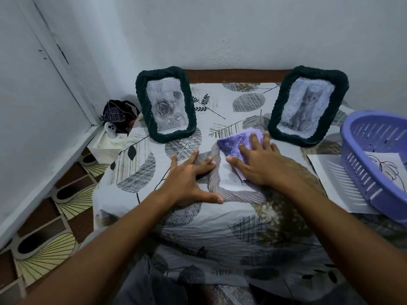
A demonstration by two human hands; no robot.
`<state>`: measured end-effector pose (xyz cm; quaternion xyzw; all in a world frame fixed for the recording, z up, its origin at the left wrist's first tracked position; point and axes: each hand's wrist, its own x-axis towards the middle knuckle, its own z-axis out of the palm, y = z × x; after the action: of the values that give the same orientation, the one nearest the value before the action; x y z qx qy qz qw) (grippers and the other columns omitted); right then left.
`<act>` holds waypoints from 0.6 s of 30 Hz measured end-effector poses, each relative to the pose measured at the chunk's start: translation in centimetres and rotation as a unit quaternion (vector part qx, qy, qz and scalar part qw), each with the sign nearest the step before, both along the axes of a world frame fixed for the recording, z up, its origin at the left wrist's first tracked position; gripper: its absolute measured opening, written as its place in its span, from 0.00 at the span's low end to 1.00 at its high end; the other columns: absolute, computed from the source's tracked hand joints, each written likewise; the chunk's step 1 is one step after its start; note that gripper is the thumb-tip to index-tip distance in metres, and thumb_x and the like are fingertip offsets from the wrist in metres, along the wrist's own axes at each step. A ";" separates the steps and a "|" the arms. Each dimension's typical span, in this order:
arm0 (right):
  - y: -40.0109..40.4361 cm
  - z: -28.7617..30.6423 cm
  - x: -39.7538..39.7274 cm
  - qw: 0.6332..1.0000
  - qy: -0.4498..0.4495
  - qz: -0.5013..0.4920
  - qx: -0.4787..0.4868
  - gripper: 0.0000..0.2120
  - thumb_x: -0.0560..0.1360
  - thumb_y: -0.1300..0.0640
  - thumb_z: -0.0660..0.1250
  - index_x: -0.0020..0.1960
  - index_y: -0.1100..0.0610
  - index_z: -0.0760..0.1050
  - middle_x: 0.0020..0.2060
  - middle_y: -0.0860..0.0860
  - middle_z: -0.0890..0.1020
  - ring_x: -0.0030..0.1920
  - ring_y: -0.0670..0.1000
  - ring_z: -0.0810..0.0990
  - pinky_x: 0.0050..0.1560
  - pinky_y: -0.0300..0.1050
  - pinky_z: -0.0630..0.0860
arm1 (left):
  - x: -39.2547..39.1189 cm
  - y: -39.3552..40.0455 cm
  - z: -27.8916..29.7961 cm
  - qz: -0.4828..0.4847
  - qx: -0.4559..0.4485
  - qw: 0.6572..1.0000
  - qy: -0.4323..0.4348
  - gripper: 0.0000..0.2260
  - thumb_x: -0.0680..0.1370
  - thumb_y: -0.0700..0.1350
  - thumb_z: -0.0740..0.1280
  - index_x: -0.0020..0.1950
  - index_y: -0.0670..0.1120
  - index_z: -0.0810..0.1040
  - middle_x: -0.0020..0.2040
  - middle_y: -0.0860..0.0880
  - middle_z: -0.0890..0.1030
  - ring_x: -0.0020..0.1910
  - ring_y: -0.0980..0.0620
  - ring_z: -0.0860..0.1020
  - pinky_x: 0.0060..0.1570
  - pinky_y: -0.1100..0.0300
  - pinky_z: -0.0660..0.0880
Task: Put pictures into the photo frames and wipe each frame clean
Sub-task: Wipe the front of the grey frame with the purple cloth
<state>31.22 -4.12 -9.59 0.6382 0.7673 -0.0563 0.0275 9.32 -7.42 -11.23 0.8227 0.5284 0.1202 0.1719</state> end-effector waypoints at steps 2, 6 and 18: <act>0.3 -0.4 -1.2 1.000 0.009 0.023 0.002 0.39 0.72 0.28 0.37 0.78 0.46 0.51 0.77 0.58 0.41 0.74 0.65 0.34 0.73 0.66 0.40 | 0.0 0.0 0.0 0.000 -0.001 1.000 0.002 0.52 0.53 0.78 0.61 0.75 0.57 0.62 0.75 0.58 0.62 0.77 0.57 0.47 0.71 0.35 0.38; 0.4 -0.5 -2.6 0.999 0.034 0.033 0.012 0.39 0.71 0.27 0.37 0.77 0.44 0.53 0.77 0.58 0.42 0.75 0.64 0.34 0.73 0.66 0.38 | 0.0 -0.1 -0.2 0.000 0.006 1.000 0.001 0.52 0.54 0.78 0.60 0.75 0.58 0.61 0.75 0.58 0.62 0.77 0.57 0.48 0.71 0.35 0.39; 0.4 -0.2 -2.3 0.999 0.038 0.002 0.025 0.34 0.76 0.30 0.40 0.75 0.45 0.61 0.77 0.61 0.42 0.74 0.65 0.33 0.72 0.67 0.35 | 0.1 -0.1 0.0 0.006 0.003 1.000 0.002 0.52 0.54 0.78 0.63 0.75 0.57 0.62 0.74 0.58 0.63 0.77 0.57 0.49 0.72 0.36 0.38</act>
<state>28.91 -3.76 -9.83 0.6349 0.7700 -0.0616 -0.0172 9.47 -7.54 -11.24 0.8202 0.5334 0.1211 0.1675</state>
